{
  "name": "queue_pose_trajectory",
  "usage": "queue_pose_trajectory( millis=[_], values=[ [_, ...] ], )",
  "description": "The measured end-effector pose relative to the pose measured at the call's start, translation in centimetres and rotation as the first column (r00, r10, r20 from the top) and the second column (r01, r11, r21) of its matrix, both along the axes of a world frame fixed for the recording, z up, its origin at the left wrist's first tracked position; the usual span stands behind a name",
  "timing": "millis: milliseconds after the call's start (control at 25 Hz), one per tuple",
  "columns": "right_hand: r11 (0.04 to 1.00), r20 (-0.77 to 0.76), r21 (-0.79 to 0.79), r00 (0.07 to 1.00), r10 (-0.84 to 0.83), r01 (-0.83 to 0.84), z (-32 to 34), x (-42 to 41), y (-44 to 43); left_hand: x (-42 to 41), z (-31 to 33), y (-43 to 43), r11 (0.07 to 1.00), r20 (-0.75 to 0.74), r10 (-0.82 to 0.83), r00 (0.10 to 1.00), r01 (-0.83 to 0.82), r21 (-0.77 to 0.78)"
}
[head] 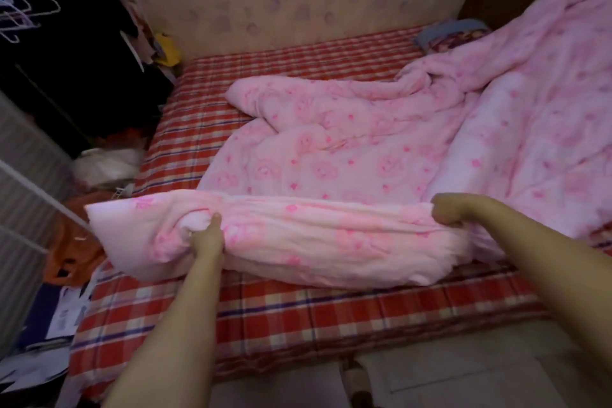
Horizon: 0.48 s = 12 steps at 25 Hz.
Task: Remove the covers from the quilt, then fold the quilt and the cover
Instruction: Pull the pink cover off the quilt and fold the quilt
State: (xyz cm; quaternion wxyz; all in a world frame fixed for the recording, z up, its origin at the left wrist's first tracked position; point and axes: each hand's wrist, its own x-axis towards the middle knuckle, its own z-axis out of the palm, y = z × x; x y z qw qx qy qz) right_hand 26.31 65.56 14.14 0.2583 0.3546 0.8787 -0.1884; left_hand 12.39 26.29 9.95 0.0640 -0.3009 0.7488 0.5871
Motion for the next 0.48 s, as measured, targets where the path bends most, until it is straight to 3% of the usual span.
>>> queue_pose_trajectory(
  millis=[80, 160, 280, 360, 400, 480],
  values=[
    [0.984, -0.134, 0.143, 0.983, 0.123, -0.103, 1.8, -5.0, 3.4, -6.0, 0.2, 2.9, 0.996, -0.052, -0.013, 0.999, 0.008, -0.089],
    [0.957, -0.289, 0.280, 0.944, 0.157, -0.074, 3.9, -12.4, 7.0, -13.4, 1.8, 6.3, 0.991, -0.123, -0.082, 0.989, 0.067, -0.118],
    [0.908, -0.670, 0.327, 0.742, 0.027, 0.261, 5.6, -22.4, 11.8, -23.1, 2.2, 10.3, 0.947, -0.098, -0.323, 0.941, 0.322, -0.026],
    [0.908, -0.776, 0.253, 0.631, -0.015, 0.333, 4.5, -27.2, 12.4, -24.6, -0.5, 11.3, 0.935, 0.045, -0.353, 0.935, 0.353, -0.006],
    [0.946, -0.787, 0.158, 0.615, -0.052, 0.283, 2.7, -28.6, 11.3, -23.8, -2.3, 11.5, 0.953, 0.129, -0.302, 0.945, 0.296, 0.063],
    [0.979, -0.713, -0.158, 0.671, -0.204, 0.130, -3.9, -29.3, 7.1, -20.7, -6.4, 10.8, 0.975, 0.333, -0.166, 0.928, 0.104, 0.195]
  ],
)
